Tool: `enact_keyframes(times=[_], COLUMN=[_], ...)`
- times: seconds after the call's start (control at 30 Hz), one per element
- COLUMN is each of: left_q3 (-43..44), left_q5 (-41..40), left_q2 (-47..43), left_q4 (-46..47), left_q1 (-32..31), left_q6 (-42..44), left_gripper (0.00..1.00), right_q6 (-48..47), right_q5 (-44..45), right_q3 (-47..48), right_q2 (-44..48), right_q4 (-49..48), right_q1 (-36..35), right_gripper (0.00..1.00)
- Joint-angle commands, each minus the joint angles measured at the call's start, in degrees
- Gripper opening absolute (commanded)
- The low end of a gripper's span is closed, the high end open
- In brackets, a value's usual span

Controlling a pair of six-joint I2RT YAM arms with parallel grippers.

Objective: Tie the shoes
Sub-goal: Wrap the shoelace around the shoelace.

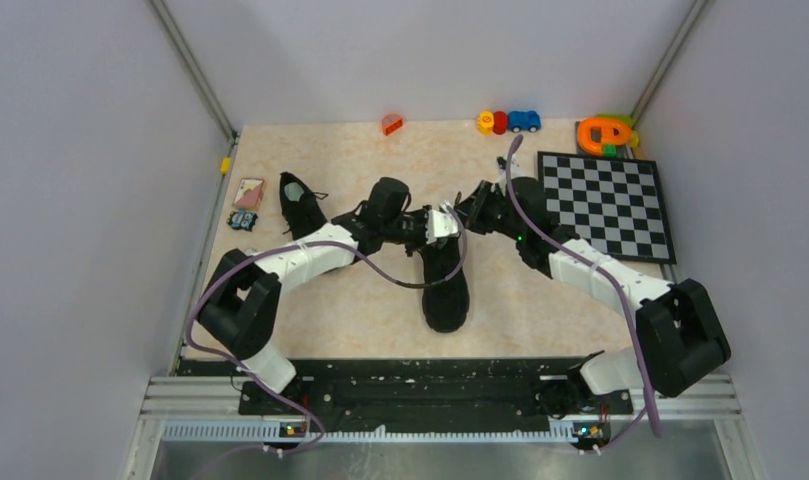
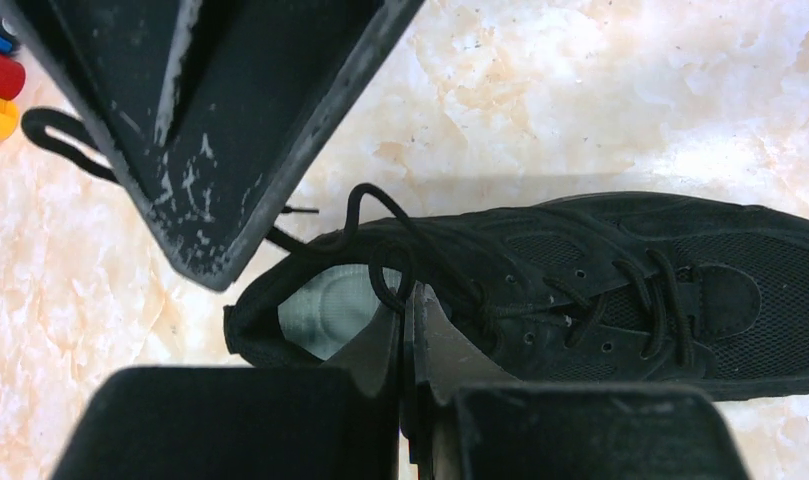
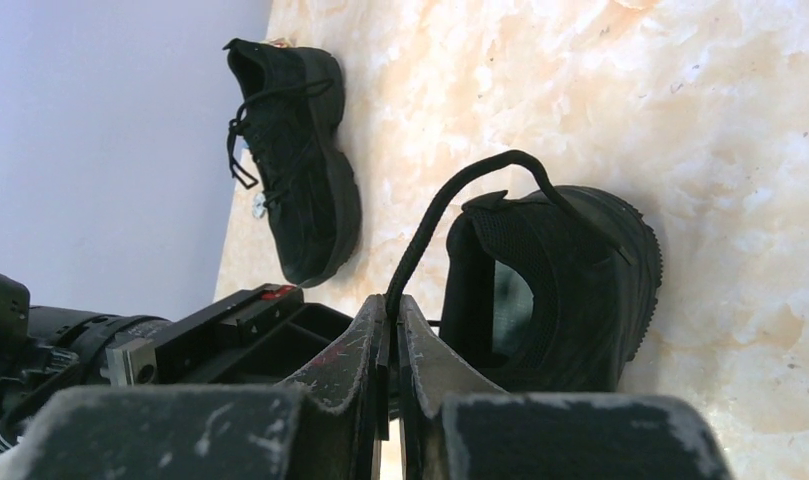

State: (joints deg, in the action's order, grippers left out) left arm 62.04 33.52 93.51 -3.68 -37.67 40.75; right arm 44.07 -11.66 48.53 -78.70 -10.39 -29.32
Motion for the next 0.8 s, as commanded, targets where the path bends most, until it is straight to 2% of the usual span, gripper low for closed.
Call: enact_keyframes(times=[0.0,0.53,0.67,0.77], left_q3=[3.7,5.9,5.7,4.7], left_q5=[1.4,0.5,0.8,1.6], left_q2=[1.2,3.6,3.3,2.6], left_q4=[-0.2,1.2,1.9,2.3], left_q1=[-0.7,-0.7,-0.8,-0.8], left_q6=[1.3,-0.6,-0.8,-0.9], left_gripper=[0.0,0.0,0.0,0.0], right_q6=[2.1,6.7,6.5,2.1], right_q5=[-0.5,-2.5,-2.1,-0.9], right_q3=[3.2,4.0,4.2,4.8], right_q2=[-0.3,-1.0,-0.5,-0.7], right_q4=[-3.4,-3.3,-2.3,-0.9], right_q1=[0.6,0.6,0.6,0.7], right_gripper=[0.04,0.09,0.15,0.22])
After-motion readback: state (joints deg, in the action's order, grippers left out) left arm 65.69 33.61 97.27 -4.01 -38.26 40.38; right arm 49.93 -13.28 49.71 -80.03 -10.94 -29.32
